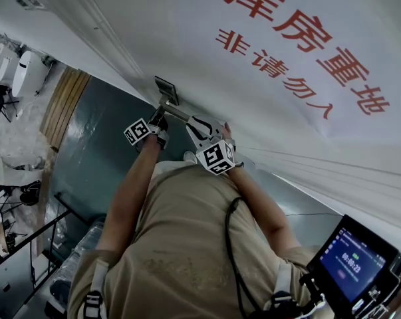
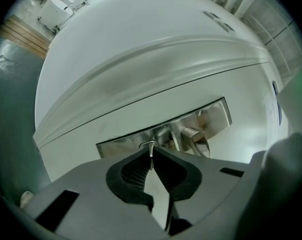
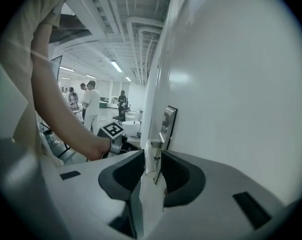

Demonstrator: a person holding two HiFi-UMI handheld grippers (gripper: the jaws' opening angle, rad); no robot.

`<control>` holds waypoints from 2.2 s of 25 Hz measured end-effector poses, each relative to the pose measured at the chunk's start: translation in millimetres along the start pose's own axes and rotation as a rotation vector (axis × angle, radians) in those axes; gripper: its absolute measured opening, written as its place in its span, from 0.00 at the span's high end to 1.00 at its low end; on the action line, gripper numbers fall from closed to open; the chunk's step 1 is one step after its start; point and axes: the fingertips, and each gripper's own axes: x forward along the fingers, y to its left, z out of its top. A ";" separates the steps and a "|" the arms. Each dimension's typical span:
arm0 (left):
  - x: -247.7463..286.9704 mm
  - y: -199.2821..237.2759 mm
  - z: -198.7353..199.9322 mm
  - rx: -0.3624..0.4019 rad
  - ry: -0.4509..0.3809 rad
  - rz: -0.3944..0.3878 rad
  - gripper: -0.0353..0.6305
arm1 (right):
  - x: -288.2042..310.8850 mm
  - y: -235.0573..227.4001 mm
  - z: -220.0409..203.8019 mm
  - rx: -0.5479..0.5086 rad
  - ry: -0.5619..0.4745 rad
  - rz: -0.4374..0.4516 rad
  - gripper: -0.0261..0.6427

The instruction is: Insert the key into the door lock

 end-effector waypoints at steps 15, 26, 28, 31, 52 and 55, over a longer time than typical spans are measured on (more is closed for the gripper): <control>-0.8 4.0 1.4 -0.175 -0.061 -0.058 0.89 | 3.1 3.8 2.5 0.024 -0.013 0.020 0.80; -47.4 8.5 14.0 0.044 -0.113 0.097 0.81 | 8.3 5.5 6.0 0.119 -0.032 0.035 0.80; -60.2 5.2 19.4 0.109 -0.121 0.127 0.80 | 10.5 8.4 7.5 0.146 -0.036 0.049 0.80; -79.5 -7.9 29.1 0.291 -0.128 0.195 0.80 | 14.7 13.0 13.0 0.153 -0.043 0.073 0.80; -226.0 -78.2 62.8 0.568 -0.331 0.284 0.79 | 59.0 64.9 76.6 0.118 -0.137 0.210 0.80; -266.1 -76.5 68.9 0.583 -0.360 0.331 0.78 | 67.4 81.6 91.9 0.105 -0.153 0.231 0.80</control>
